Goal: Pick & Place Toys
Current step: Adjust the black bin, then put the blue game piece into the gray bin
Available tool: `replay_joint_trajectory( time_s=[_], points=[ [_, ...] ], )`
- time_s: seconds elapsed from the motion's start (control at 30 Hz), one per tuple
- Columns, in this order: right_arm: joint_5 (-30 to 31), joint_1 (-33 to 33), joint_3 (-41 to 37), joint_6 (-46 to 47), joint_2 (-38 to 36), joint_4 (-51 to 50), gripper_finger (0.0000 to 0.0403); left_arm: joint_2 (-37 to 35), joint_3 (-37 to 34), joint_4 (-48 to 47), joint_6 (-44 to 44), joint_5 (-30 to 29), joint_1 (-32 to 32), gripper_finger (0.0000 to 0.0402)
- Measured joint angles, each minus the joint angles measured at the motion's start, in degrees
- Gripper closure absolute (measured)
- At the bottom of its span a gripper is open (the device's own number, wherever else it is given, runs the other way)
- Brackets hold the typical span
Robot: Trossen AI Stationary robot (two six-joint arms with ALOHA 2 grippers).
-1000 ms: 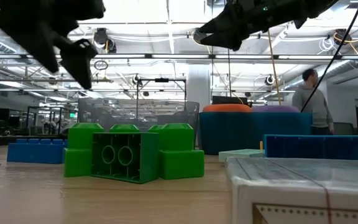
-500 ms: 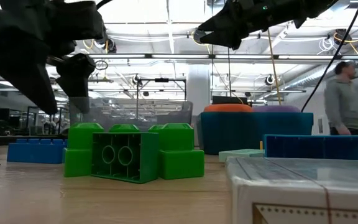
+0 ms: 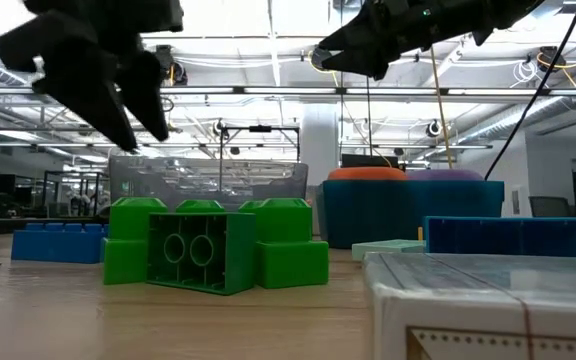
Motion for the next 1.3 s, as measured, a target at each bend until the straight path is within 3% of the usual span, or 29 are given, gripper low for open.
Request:
replay_joint_trajectory(
  time_s=[0.07, 0.23, 0.37, 0.67, 1.0, 1.17, 1.3],
  points=[
    [0.0, 0.0, 0.0, 0.0, 0.0, -0.2, 0.0138, -0.8, 1.3, -5.3, -4.8, 0.3, -0.6, 0.0014],
    [0.0, 0.0, 0.0, 0.0, 0.0, -1.5, 0.0138, -2.0, -0.3, -12.7, -15.8, 7.6, -3.3, 0.0014],
    [0.0, 0.0, 0.0, 0.0, 0.0, -1.4, 0.0138, -2.0, -4.6, -9.7, -19.8, 7.9, -4.7, 0.0014],
    [0.0, 0.0, 0.0, 0.0, 0.0, 0.1, 0.0138, -2.0, -10.6, 1.6, -12.7, 5.9, -2.2, 0.0014],
    [0.0, 0.0, 0.0, -0.1, 0.0, 0.2, 0.0138, -2.0, -11.0, 10.7, 0.3, 2.8, 2.0, 0.0014],
    [0.0, 0.0, 0.0, -0.2, 0.0, -0.3, 0.0138, -2.0, -10.6, 4.5, -1.5, 4.1, 3.4, 0.0014],
    [0.0, 0.0, 0.0, -0.2, 0.0, -0.7, 0.0138, -2.0, -10.5, -2.4, -8.7, 10.0, 2.9, 0.0014]
  ],
)
